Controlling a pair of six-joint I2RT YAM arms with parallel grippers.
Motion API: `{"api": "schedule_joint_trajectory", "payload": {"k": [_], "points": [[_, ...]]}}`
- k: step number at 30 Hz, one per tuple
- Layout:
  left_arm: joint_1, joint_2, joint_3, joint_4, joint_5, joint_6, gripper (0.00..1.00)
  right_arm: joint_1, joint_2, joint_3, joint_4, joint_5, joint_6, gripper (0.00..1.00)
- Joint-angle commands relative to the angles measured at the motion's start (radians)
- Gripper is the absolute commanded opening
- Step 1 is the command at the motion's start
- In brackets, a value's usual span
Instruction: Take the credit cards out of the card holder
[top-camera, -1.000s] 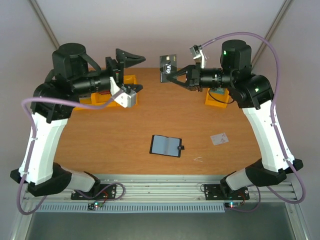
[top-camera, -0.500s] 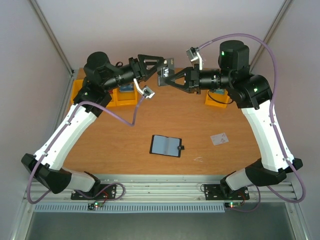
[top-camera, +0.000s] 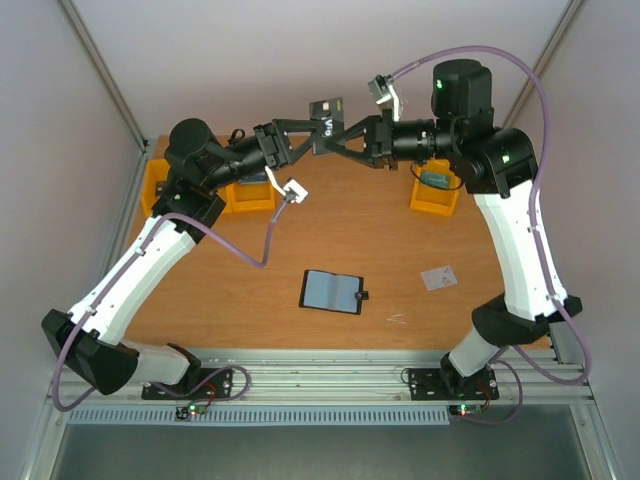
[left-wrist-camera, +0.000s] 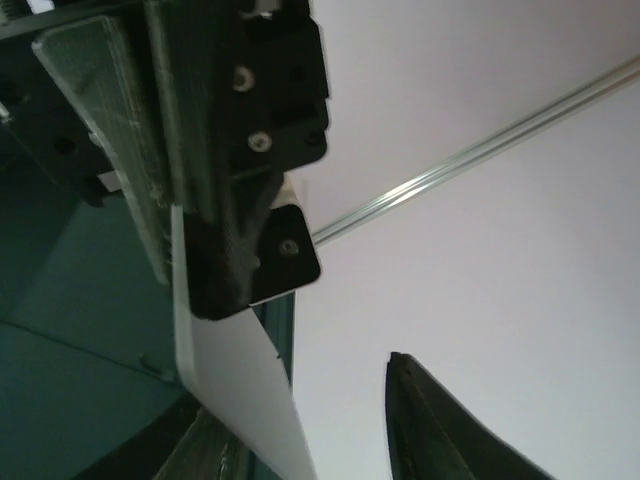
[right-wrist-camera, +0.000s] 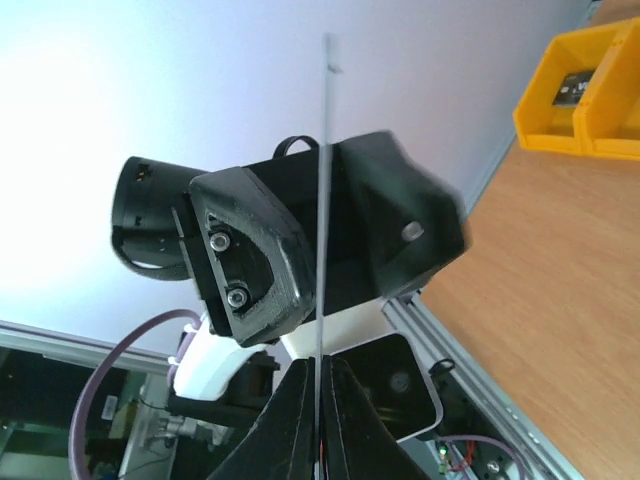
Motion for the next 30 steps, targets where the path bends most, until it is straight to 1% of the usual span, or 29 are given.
{"api": "schedule_joint_trajectory", "payload": {"k": [1, 2, 3, 7, 11, 13, 14, 17, 18, 20, 21, 22, 23, 24, 25, 26, 27, 28, 30], "points": [[-0.005, -0.031, -0.018, 0.071, 0.039, -0.025, 0.31, -0.006, 0.125, 0.197, -0.184, -0.045, -0.099, 0.01], [-0.005, -0.033, -0.019, 0.072, 0.031, -0.03, 0.25, -0.009, 0.152, 0.242, -0.234, -0.053, -0.125, 0.01], [-0.004, -0.035, -0.019, 0.07, 0.019, -0.035, 0.23, -0.013, 0.169, 0.28, -0.291, -0.056, -0.147, 0.01], [-0.005, -0.046, -0.012, 0.047, -0.037, -0.069, 0.22, -0.041, 0.182, 0.301, -0.374, -0.068, -0.213, 0.01], [-0.005, -0.049, -0.014, 0.031, -0.044, -0.073, 0.19, -0.048, 0.184, 0.301, -0.375, -0.076, -0.221, 0.01], [-0.005, -0.048, -0.018, 0.033, -0.036, -0.069, 0.09, -0.049, 0.184, 0.301, -0.365, -0.075, -0.216, 0.01], [-0.005, -0.047, -0.023, 0.042, -0.029, -0.062, 0.01, -0.051, 0.184, 0.301, -0.362, -0.073, -0.215, 0.01], [-0.005, -0.049, -0.054, 0.068, -0.017, -0.023, 0.0, -0.054, 0.183, 0.301, -0.359, -0.066, -0.213, 0.01], [-0.006, -0.051, -0.061, 0.065, -0.026, -0.017, 0.0, -0.057, 0.183, 0.301, -0.359, -0.06, -0.213, 0.03], [-0.007, -0.054, -0.057, 0.015, -0.084, -0.016, 0.0, -0.072, 0.174, 0.301, -0.366, -0.029, -0.215, 0.29], [-0.006, -0.056, -0.046, -0.028, -0.139, -0.017, 0.0, -0.084, 0.167, 0.3, -0.378, 0.002, -0.226, 0.44], [-0.007, -0.055, -0.023, -0.108, -0.211, -0.019, 0.0, -0.098, 0.154, 0.299, -0.392, 0.06, -0.236, 0.56], [-0.007, -0.05, 0.024, -0.243, -0.292, -0.021, 0.0, -0.111, 0.142, 0.296, -0.409, 0.119, -0.253, 0.65], [-0.007, -0.038, 0.087, -0.415, -0.389, -0.032, 0.0, -0.123, 0.124, 0.286, -0.424, 0.177, -0.259, 0.73], [-0.006, -0.015, 0.179, -0.62, -0.474, -0.062, 0.0, -0.136, 0.103, 0.267, -0.432, 0.231, -0.3, 0.79], [-0.003, 0.018, 0.278, -0.807, -0.55, -0.099, 0.0, -0.144, 0.071, 0.241, -0.437, 0.284, -0.32, 0.89], [0.004, 0.05, 0.359, -0.976, -0.616, -0.178, 0.0, -0.152, 0.048, 0.21, -0.437, 0.329, -0.336, 0.97], [0.012, 0.083, 0.416, -1.099, -0.675, -0.224, 0.0, -0.159, 0.025, 0.18, -0.436, 0.375, -0.351, 0.98], [0.046, 0.13, 0.459, -1.259, -0.806, -0.299, 0.0, -0.164, -0.012, 0.116, -0.432, 0.449, -0.379, 0.99]]}}
